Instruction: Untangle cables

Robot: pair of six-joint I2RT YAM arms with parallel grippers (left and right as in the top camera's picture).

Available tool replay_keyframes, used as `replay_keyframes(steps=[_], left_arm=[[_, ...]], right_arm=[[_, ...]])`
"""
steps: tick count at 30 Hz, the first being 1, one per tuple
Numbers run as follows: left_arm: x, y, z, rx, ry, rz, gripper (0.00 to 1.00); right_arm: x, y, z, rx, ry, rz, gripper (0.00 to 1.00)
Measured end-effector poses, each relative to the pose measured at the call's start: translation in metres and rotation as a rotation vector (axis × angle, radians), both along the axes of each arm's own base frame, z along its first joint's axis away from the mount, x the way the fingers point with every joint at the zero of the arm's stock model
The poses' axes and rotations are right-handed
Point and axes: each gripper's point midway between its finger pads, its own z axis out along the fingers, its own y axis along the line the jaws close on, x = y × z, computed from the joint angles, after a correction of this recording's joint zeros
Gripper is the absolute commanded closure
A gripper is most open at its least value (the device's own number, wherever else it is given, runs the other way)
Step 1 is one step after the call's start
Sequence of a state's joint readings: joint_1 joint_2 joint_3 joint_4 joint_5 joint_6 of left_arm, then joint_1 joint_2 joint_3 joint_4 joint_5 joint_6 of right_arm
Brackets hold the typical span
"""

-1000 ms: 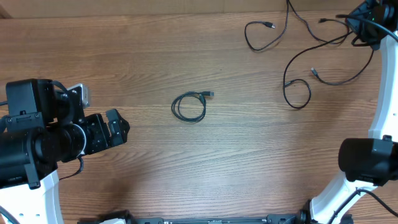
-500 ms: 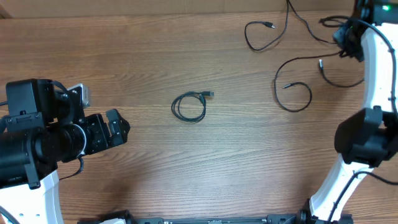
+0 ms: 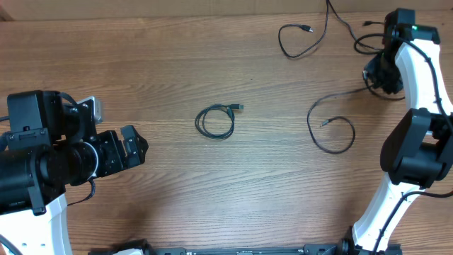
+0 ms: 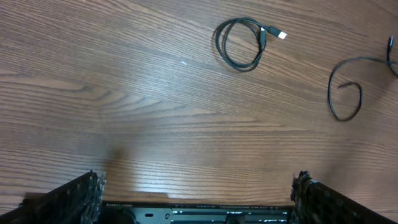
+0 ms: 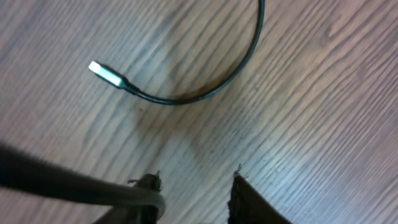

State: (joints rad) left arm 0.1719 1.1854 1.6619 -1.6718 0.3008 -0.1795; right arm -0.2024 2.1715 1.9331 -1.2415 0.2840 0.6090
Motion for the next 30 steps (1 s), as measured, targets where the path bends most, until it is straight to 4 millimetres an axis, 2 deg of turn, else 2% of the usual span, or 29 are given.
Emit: replay_keyframes(steps=[3,4,8,12,19,22,30], left_arm=[[0.0,0.0,0.0,0.0,0.0,0.0,0.0],[0.0,0.0,0.0,0.0,0.0,0.0,0.0],[0.0,0.0,0.0,0.0,-0.001,0.0,0.0],[0.0,0.0,0.0,0.0,-0.002,0.0,0.0],[0.001,0.0,0.001,-0.002,-0.006,-0.001,0.0],[0.002,0.0,0.001,-0.001,-0.01,-0.001,0.0],[0.003,0.0,0.001,-0.001,-0.013,-0.001,0.0]], right_arm=[[0.0,0.001,-0.001,0.008,0.0,0.004,0.05],[0.0,0.002,-0.001,0.011,0.0,0.009,0.0],[-0.005,0.006,-0.002,0.03,0.026,0.033,0.0],[-0.006,0.008,0.009,0.043,0.034,0.038,0.0],[-0.004,0.011,0.058,0.056,-0.004,0.044,0.0],[-0.011,0.015,0.072,0.073,0.005,0.046,0.0],[-0.042,0.027,0.069,0.133,0.142,0.104,0.0]])
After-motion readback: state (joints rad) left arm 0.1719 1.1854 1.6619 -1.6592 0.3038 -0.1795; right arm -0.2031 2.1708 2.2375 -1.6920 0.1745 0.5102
